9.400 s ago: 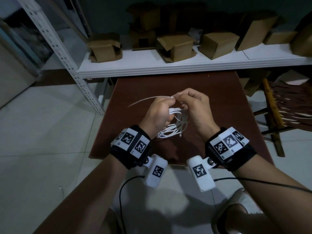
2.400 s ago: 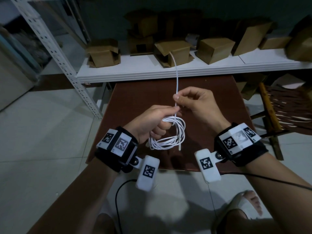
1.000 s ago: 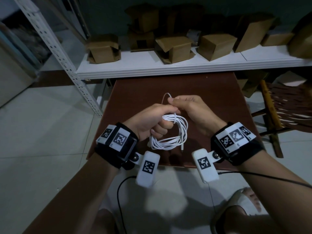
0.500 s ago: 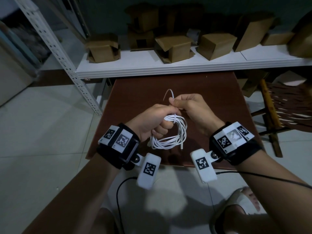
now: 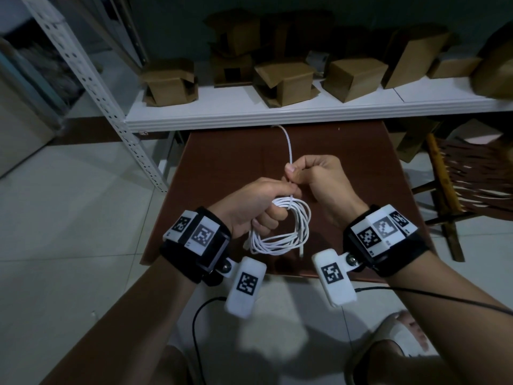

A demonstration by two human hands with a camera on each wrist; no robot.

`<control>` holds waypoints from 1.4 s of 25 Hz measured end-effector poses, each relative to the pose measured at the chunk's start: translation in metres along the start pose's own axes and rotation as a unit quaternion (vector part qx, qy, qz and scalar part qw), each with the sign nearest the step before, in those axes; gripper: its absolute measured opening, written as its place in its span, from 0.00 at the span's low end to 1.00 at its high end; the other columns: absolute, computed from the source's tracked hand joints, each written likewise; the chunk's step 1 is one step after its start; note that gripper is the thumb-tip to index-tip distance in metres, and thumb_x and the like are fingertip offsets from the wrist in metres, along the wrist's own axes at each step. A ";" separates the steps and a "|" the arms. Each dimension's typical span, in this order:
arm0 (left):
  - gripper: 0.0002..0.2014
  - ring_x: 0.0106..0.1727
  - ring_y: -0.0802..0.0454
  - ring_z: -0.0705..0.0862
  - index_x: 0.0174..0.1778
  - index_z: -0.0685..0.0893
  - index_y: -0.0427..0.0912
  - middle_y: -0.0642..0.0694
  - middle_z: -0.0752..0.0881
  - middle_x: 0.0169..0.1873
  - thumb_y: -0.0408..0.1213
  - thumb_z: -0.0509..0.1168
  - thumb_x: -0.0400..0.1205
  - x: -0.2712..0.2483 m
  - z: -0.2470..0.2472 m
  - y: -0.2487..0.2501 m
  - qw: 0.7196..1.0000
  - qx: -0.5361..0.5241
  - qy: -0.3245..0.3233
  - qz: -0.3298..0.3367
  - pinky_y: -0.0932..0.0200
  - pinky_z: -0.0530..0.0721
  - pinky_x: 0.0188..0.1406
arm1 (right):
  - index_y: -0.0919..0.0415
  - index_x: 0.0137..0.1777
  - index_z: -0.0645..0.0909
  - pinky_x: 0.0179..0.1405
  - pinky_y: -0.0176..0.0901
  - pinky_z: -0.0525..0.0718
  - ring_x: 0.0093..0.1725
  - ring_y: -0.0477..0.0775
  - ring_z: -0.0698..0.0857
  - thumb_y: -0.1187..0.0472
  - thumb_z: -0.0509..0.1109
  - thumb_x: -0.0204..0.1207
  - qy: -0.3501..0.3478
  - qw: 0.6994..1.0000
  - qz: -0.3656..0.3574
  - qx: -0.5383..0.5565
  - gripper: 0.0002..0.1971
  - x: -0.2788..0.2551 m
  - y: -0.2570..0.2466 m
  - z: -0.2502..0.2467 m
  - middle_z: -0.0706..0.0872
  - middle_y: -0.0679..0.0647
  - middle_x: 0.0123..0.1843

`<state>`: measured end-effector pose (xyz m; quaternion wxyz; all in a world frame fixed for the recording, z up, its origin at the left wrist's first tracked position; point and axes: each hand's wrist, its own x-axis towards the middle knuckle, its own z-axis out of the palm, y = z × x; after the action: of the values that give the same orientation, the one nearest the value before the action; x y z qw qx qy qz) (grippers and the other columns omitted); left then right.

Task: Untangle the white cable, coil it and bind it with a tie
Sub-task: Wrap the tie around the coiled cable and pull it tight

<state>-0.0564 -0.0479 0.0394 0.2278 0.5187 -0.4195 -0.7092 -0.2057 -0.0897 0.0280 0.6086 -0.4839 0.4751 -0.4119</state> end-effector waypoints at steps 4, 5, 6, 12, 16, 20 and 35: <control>0.11 0.17 0.63 0.54 0.54 0.81 0.46 0.55 0.59 0.20 0.44 0.55 0.93 0.000 0.003 -0.002 1.000 -0.007 -0.014 0.003 0.69 0.48 0.18 | 0.70 0.38 0.85 0.24 0.34 0.78 0.26 0.46 0.83 0.69 0.73 0.83 0.020 1.000 -0.008 -0.015 0.11 0.006 0.000 -0.004 0.88 0.57 0.31; 0.12 0.17 0.63 0.54 0.55 0.82 0.45 0.55 0.59 0.20 0.43 0.54 0.93 0.000 0.004 -0.003 1.000 -0.008 -0.017 0.004 0.69 0.48 0.18 | 0.68 0.36 0.85 0.28 0.36 0.80 0.29 0.48 0.84 0.69 0.73 0.82 0.025 1.000 -0.010 -0.017 0.12 0.008 0.001 -0.005 0.89 0.58 0.33; 0.13 0.17 0.63 0.54 0.57 0.83 0.44 0.55 0.59 0.20 0.42 0.54 0.93 0.001 0.004 -0.003 1.000 -0.008 -0.020 0.003 0.69 0.48 0.18 | 0.66 0.35 0.85 0.31 0.37 0.82 0.31 0.49 0.85 0.69 0.73 0.82 0.030 0.999 -0.012 -0.016 0.12 0.010 0.002 -0.007 0.89 0.58 0.34; 0.19 0.19 0.63 0.54 0.71 0.83 0.31 0.55 0.58 0.21 0.39 0.54 0.93 0.003 0.005 -0.006 0.999 -0.012 -0.034 -0.001 0.67 0.48 0.19 | 0.67 0.35 0.85 0.42 0.39 0.85 0.35 0.49 0.86 0.71 0.74 0.81 0.053 0.998 -0.034 -0.023 0.11 0.014 0.002 -0.010 0.90 0.55 0.31; 0.18 0.20 0.62 0.54 0.70 0.85 0.31 0.53 0.58 0.23 0.37 0.56 0.92 0.002 0.006 -0.005 0.999 0.018 -0.035 0.007 0.66 0.48 0.20 | 0.67 0.35 0.86 0.45 0.40 0.84 0.34 0.48 0.86 0.72 0.74 0.80 0.056 0.997 -0.042 -0.031 0.11 0.016 0.003 -0.011 0.90 0.56 0.31; 0.18 0.20 0.60 0.54 0.67 0.87 0.31 0.53 0.59 0.22 0.36 0.57 0.90 0.005 0.004 -0.007 0.999 0.036 -0.012 0.035 0.64 0.48 0.21 | 0.70 0.41 0.86 0.38 0.36 0.84 0.34 0.49 0.86 0.70 0.74 0.82 0.056 0.998 -0.040 -0.007 0.08 0.015 0.003 -0.011 0.90 0.57 0.33; 0.14 0.18 0.60 0.55 0.40 0.72 0.48 0.53 0.61 0.22 0.44 0.60 0.93 0.014 0.004 -0.009 0.988 0.008 0.067 0.141 0.65 0.49 0.17 | 0.81 0.47 0.85 0.39 0.36 0.85 0.34 0.49 0.85 0.65 0.76 0.83 -0.047 0.997 -0.060 0.001 0.14 0.010 0.000 -0.013 0.87 0.62 0.37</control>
<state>-0.0642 -0.0523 0.0243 0.3489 0.5029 -0.4781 -0.6300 -0.2165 -0.1021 0.0252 0.6052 -0.5297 0.4152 -0.4252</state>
